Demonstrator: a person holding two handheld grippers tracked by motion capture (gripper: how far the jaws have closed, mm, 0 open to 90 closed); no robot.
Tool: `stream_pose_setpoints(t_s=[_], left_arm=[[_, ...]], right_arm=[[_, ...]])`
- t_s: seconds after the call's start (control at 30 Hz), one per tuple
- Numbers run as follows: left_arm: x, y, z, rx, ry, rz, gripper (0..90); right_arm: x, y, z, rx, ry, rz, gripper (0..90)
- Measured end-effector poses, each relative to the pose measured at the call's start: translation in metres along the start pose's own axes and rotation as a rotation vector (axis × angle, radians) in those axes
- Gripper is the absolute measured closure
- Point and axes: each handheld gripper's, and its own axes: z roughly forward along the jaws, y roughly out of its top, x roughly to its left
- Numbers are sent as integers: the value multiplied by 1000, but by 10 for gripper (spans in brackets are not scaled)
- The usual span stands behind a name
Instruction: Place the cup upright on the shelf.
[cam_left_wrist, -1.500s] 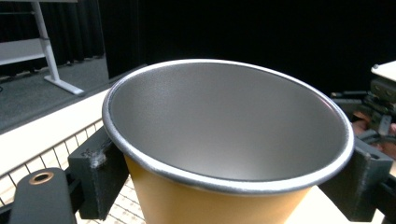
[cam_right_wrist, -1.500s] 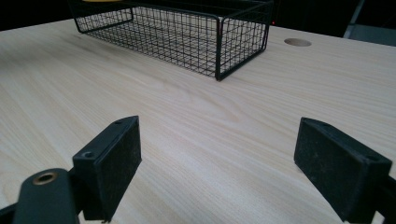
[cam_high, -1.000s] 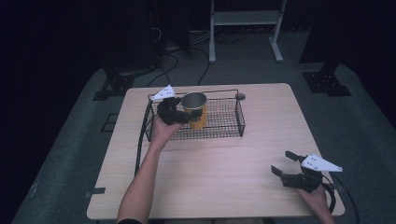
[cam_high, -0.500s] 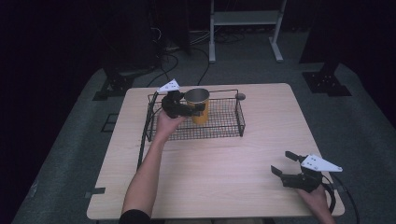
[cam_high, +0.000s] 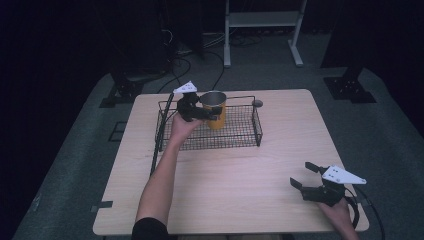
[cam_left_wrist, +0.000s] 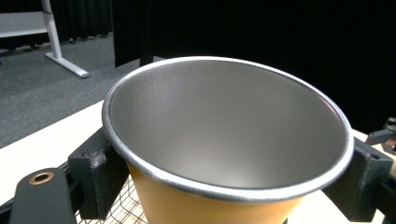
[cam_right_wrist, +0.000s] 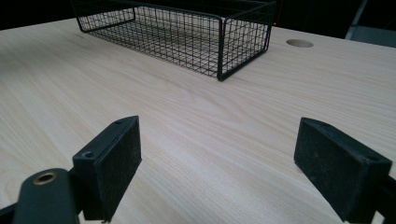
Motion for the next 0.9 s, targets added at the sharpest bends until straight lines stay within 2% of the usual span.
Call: stream_pose_setpoints(t_s=[0.1,0.2,0.3,0.4,0.5,0.67,0.77,0.83,0.87,0.9], left_arm=[[5,-1,4,34,13,4,126],[8,1,9,63,5,4,126],[8,1,13,62,17,24,126],[9,-1,15,66,14,22,126],[12,-4,17,90,27,27,126],[16,-5,17,82,30,23,126],[19,-7,19,110,32,22,126],[21,-6,24,171,12,18,125],[21,-6,24,171,12,18,125],[20,-6,28,194,14,34,125]], right_arm=[[0,0,0,0,0,-1,139],[0,0,0,0,0,0,139],[0,0,0,0,1,-1,139],[0,0,0,-1,1,-2,139],[0,0,0,-1,2,-2,139],[0,0,0,-1,3,-2,139],[0,0,0,0,3,-3,139],[0,0,0,-1,3,-2,139],[0,0,0,-1,3,-3,139],[0,0,0,-1,3,-2,139]])
